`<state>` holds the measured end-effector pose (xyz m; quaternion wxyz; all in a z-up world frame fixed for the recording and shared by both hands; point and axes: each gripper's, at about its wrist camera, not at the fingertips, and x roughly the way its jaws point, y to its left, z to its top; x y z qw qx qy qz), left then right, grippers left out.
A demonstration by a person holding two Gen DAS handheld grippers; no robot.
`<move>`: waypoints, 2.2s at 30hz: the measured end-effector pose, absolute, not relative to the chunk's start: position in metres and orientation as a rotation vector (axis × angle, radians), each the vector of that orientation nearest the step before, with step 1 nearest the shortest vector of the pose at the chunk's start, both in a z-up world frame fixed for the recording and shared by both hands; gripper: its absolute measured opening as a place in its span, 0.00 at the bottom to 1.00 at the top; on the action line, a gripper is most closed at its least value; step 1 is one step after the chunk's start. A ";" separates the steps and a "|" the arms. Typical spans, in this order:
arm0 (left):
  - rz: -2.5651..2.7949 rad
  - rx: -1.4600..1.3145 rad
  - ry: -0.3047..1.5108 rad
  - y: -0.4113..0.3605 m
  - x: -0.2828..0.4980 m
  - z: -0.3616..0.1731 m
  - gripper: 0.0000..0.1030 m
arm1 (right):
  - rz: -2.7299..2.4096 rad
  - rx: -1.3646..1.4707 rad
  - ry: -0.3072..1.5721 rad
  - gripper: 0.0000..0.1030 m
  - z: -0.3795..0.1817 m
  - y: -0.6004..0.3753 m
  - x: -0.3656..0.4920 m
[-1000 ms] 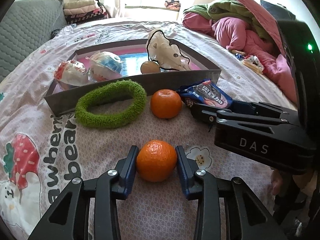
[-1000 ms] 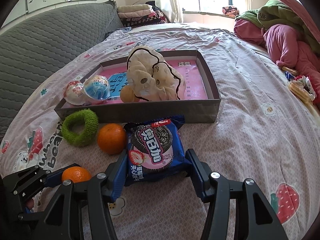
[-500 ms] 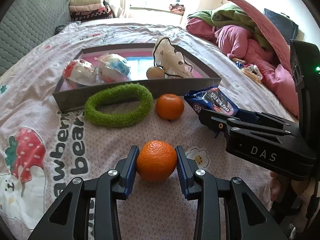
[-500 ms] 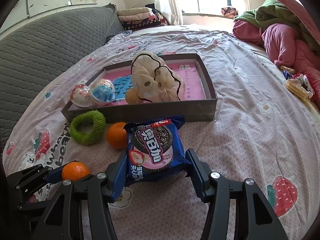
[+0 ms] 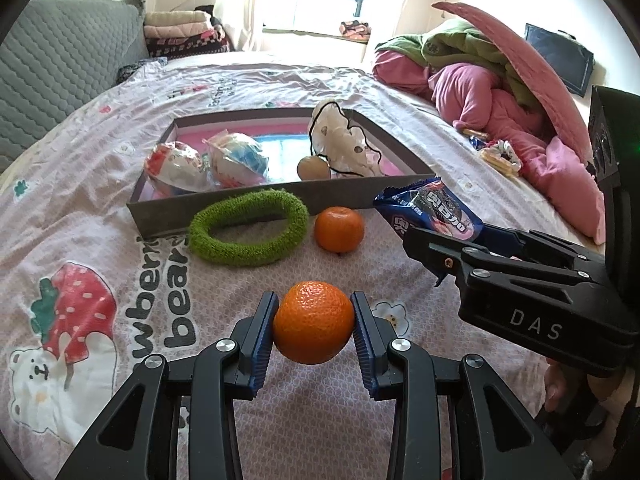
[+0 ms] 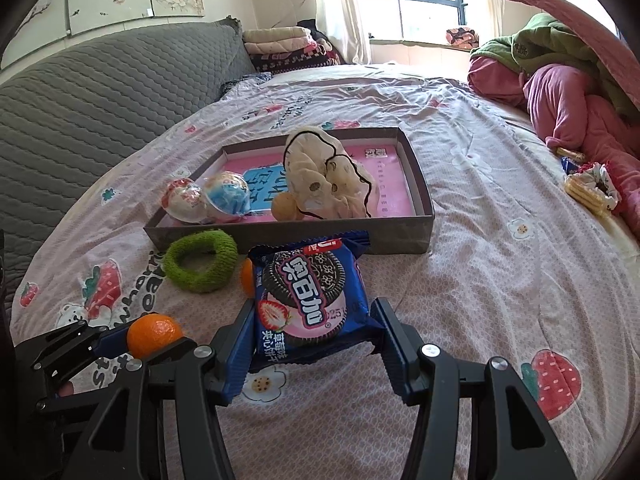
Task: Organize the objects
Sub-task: 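Carry the orange with the left tool while the right tool carries the packet over the tray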
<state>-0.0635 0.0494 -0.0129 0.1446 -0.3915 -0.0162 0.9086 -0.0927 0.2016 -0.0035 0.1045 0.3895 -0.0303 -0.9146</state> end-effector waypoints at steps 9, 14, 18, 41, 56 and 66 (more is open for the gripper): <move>2.643 -1.096 -0.056 0.046 -0.054 0.001 0.36 | -2.713 1.100 -0.082 0.55 0.010 0.197 -0.080; 2.659 -1.078 -0.065 0.043 -0.050 0.007 0.36 | -2.731 1.048 -0.086 0.55 0.023 0.198 -0.073; 2.666 -1.068 -0.066 0.041 -0.047 0.009 0.36 | -2.740 1.029 -0.083 0.55 0.028 0.197 -0.069; 2.715 -1.042 -0.074 0.031 -0.055 0.008 0.36 | -2.741 1.031 -0.109 0.55 0.023 0.198 -0.074; 2.713 -1.063 -0.091 0.030 -0.069 0.012 0.36 | -2.728 1.066 -0.134 0.55 0.021 0.200 -0.087; 2.713 -1.089 -0.102 0.029 -0.089 0.018 0.36 | -2.725 1.081 -0.153 0.55 0.027 0.201 -0.105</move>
